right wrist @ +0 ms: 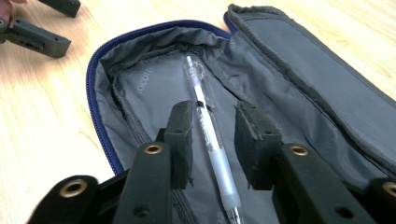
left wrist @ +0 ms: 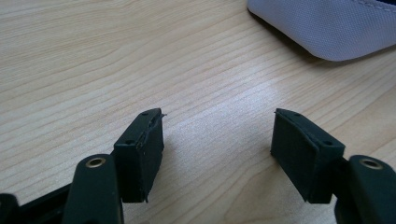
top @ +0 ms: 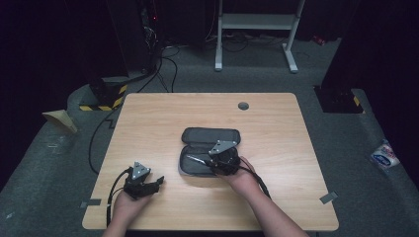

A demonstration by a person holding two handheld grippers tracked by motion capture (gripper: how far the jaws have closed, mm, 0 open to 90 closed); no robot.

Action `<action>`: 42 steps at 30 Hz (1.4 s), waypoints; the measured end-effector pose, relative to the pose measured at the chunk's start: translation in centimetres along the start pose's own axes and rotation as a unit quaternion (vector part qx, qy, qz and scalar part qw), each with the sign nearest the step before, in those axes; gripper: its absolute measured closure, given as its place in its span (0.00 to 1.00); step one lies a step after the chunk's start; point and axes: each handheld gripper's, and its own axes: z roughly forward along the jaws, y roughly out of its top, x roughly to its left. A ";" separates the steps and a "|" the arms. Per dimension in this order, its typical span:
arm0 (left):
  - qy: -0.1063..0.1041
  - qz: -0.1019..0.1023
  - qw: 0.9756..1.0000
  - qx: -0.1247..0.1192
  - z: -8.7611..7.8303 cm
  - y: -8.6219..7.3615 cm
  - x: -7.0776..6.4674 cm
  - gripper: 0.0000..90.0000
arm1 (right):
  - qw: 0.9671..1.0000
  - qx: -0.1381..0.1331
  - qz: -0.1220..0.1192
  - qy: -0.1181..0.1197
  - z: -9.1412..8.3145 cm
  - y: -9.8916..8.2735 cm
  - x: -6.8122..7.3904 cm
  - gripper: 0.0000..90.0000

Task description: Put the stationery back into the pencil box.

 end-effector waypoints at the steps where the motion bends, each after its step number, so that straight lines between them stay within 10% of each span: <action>1: 0.000 0.000 1.000 0.000 0.0 0.0 0.0 0.38 | 1.000 0.000 0.000 0.000 0.0 0.0 0.0 0.71; 27: 0.001 -0.001 1.000 0.000 0.0 0.0 0.0 0.38 | 0.993 -0.048 0.068 -0.083 -4.5 -4.5 -3.1 0.51; 42: 0.002 -0.002 1.000 0.000 0.0 0.0 -0.1 0.38 | 0.980 -0.006 0.151 -0.131 -7.5 -13.3 -6.0 0.44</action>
